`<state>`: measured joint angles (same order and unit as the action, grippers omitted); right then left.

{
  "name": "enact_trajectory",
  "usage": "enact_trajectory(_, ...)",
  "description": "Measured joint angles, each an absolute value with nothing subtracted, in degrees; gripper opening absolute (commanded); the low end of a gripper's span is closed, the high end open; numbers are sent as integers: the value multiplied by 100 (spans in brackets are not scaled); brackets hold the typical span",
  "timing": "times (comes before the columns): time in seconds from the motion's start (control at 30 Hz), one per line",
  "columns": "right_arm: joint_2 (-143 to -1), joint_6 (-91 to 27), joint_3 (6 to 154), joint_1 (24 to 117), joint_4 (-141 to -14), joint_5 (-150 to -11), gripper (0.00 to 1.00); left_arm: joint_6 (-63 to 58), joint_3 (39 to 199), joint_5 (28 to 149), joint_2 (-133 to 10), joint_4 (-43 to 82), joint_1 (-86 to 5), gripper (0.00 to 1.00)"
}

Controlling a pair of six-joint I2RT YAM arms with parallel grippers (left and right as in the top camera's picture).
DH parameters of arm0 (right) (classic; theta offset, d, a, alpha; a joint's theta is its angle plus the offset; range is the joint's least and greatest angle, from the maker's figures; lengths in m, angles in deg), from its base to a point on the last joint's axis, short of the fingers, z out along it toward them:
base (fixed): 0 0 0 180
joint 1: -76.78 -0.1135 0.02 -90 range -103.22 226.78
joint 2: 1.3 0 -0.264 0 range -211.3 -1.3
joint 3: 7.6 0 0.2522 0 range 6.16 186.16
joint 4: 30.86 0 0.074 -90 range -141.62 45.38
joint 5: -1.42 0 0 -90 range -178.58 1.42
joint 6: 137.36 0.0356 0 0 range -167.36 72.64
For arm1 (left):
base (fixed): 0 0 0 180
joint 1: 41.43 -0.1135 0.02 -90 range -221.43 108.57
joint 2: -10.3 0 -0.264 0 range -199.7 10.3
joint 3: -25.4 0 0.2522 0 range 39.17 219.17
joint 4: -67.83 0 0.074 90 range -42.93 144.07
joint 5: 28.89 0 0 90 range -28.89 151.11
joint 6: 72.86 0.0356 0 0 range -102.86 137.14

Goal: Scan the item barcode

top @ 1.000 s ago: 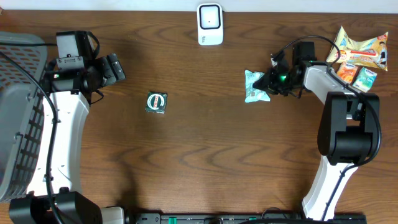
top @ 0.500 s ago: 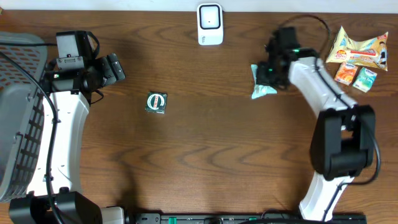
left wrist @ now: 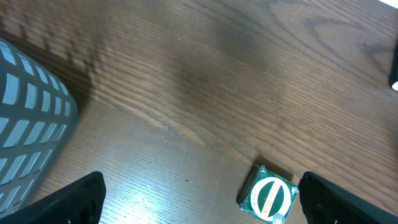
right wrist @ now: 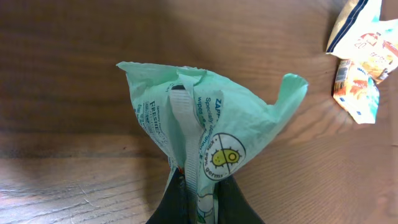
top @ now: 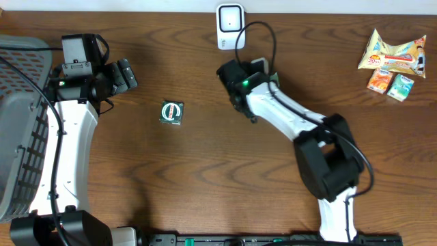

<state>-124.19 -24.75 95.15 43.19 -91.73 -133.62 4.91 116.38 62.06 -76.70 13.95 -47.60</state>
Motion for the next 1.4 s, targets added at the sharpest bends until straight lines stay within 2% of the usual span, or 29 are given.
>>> enact_trajectory(0.07,-12577,-2438,9512,4263,-9215,-13443,11,491,11638,6206,-7670,1395,-4760,98)
enact_trajectory(0.23,-12638,-2405,9512,4121,-9221,-13161,12,491,11638,6206,-7670,1395,-4760,97)
enact_trajectory(0.5,-12640,-2318,9517,3629,-9154,-12271,35,491,11638,6206,-7670,1395,-4760,97)
enact_trajectory(0.7,-12640,-2235,9558,3476,-9309,-11989,43,491,11638,6206,-7670,1395,-4760,98)
enact_trajectory(0.87,-12640,-2206,10087,3662,-9822,-11723,47,491,11638,6206,-7670,1395,-4760,97)
enact_trajectory(1.07,-12614,-2449,10999,4383,-10172,-11023,46,491,11638,6206,-7670,1395,-4760,98)
enact_trajectory(1.27,-12585,-3033,11062,5301,-10349,-9517,45,491,11638,6206,-7670,1395,-4760,98)
enact_trajectory(1.4,-12585,-3186,10820,5526,-10255,-9028,47,491,11638,6206,-7670,1395,-4760,98)
